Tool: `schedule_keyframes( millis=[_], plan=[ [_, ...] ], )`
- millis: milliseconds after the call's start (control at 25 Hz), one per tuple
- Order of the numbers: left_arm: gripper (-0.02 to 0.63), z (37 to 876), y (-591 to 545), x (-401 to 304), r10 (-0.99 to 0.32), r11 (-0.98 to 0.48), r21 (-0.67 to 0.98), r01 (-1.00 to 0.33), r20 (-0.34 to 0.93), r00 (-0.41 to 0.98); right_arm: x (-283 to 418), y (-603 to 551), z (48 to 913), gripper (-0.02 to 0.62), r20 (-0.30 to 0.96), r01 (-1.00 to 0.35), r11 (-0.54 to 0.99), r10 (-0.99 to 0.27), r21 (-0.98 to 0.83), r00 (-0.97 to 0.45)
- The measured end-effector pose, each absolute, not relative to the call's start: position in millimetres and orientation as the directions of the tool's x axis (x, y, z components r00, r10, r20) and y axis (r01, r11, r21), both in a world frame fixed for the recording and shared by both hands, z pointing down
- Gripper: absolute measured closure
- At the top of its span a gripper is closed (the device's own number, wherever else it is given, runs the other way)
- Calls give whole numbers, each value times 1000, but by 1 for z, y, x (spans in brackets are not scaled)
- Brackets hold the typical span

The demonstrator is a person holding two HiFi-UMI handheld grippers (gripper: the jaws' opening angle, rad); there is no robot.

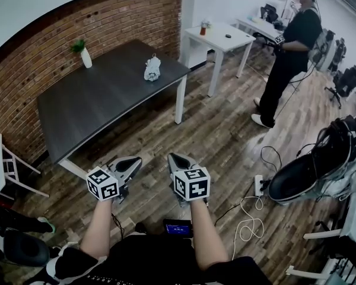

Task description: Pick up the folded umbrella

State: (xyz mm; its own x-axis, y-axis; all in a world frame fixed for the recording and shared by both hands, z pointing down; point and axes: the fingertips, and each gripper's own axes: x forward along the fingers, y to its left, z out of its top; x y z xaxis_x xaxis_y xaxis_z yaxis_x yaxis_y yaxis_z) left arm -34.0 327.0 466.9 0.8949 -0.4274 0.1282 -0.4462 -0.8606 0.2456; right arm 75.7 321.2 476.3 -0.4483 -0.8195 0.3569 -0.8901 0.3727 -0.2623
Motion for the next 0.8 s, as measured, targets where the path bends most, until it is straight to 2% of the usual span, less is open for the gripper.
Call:
schedule_keyframes(
  millis=[440, 800],
  plan=[
    [604, 484, 332, -23, -457, -831, 282, -480, 149, 877, 96, 324, 495, 586, 364, -871, 373, -801, -318, -476],
    [604, 491, 276, -17, -444, -828, 316, -463, 136, 886, 112, 282, 504, 586, 388, -886, 332, -807, -323, -445]
  ],
)
